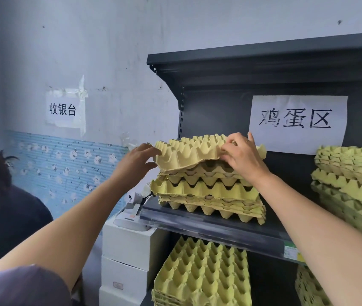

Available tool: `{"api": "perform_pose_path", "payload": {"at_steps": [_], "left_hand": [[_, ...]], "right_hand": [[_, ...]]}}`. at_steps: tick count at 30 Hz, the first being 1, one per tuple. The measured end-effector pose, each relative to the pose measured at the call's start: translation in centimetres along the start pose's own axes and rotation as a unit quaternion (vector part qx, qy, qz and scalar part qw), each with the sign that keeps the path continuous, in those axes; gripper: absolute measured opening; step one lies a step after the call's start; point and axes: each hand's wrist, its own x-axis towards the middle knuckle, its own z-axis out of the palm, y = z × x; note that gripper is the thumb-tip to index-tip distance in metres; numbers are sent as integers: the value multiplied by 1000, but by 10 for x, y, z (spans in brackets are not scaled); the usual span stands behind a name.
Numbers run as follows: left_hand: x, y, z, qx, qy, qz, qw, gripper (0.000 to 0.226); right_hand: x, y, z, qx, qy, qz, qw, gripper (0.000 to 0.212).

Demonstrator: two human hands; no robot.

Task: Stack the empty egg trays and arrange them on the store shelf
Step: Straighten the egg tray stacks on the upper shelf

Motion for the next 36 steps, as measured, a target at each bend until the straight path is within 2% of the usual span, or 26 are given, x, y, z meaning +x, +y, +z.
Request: {"api": "perform_pose_path", "payload": {"at_steps": [3, 5, 8, 11, 14, 20, 22, 24, 27, 30, 32, 34, 36], "left_hand": [[2, 3, -1, 12, 77, 31, 996, 26], [5, 6, 1, 28, 92, 68, 993, 24], [13, 20, 9, 52, 86, 97, 990, 19], [20, 42, 24, 50, 71, 90, 992, 18], [27, 56, 34, 33, 84, 67, 994, 18], [41, 73, 27, -24, 130, 3, 991, 22], [41, 72, 24, -37, 125, -23, 991, 24], [40, 70, 23, -46, 114, -36, 992, 27], [35, 62, 25, -53, 77, -35, 995, 31], [22, 45, 24, -18, 23, -48, 998, 41], [17, 38, 23, 28, 0, -55, 998, 52], [17, 38, 23, 25, 8, -48, 998, 60], [21, 41, 23, -7, 31, -51, 998, 59]], "right_hand": [[6, 0, -1, -22, 8, 7, 1000, 15], [11, 5, -2, -77, -5, 20, 997, 15], [12, 14, -4, -101, -113, 89, 984, 23], [8, 22, -8, 20, -158, 147, 976, 34], [6, 17, -19, 127, -98, 185, 970, 35], [22, -22, -44, 227, -93, 126, 961, 34], [30, -37, -50, 186, -135, 105, 968, 41], [36, -52, -49, 82, -191, 68, 976, 46], [38, -64, -41, 35, -230, 46, 971, 34], [36, -64, -42, 42, -207, 15, 977, 18], [34, -59, -45, 37, -170, -1, 985, 19], [32, -52, -45, 37, -138, 2, 990, 19], [30, -42, -46, 50, -114, 25, 992, 18]]}}
